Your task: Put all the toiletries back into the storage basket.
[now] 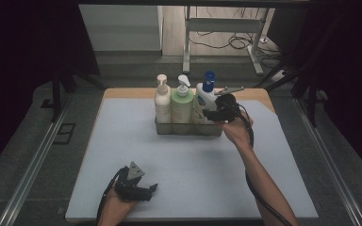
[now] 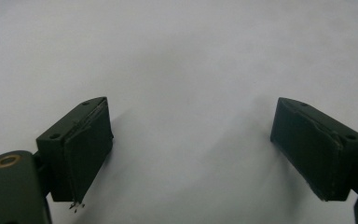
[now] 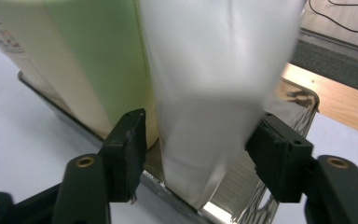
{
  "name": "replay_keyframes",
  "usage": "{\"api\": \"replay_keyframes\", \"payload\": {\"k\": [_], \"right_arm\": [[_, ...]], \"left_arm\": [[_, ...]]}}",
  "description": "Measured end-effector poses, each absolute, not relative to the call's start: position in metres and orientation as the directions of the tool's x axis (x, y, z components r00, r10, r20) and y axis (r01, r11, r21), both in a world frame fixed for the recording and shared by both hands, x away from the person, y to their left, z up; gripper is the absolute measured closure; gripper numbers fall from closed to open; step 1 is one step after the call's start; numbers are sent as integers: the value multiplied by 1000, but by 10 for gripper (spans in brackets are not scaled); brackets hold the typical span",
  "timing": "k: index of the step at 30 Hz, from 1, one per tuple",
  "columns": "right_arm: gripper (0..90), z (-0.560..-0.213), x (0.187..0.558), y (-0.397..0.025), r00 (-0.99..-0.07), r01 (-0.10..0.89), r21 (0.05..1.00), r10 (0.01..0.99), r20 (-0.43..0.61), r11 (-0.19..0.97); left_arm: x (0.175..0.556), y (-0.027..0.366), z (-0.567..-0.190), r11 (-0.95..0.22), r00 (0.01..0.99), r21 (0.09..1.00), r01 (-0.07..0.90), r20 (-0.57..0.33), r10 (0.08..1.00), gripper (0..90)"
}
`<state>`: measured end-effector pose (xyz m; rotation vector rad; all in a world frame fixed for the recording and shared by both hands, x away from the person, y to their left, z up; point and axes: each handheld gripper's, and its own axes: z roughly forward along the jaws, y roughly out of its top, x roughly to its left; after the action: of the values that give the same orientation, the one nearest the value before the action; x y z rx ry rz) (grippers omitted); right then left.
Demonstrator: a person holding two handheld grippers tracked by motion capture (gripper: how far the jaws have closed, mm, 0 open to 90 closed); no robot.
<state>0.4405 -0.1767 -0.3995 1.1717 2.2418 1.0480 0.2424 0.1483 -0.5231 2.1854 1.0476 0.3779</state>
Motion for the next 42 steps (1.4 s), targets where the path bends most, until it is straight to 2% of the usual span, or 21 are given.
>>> {"api": "replay_keyframes", "payload": {"k": [17, 29, 37, 42], "right_arm": [[530, -404, 420, -204, -582, 540, 763, 812, 34, 355], [648, -414, 419, -217, -548, 567, 757, 835, 52, 325], [774, -420, 425, -220, -509, 583, 755, 859, 49, 302], [819, -425, 432, -221, -491, 592, 752, 870, 50, 290]], "left_arm": [[242, 148, -523, -448, 635, 683, 576, -28, 772, 123], [242, 148, -523, -445, 633, 685, 577, -30, 774, 123], [242, 148, -523, -447, 634, 684, 576, -28, 773, 123], [242, 148, -523, -444, 633, 686, 577, -30, 774, 123]]}}
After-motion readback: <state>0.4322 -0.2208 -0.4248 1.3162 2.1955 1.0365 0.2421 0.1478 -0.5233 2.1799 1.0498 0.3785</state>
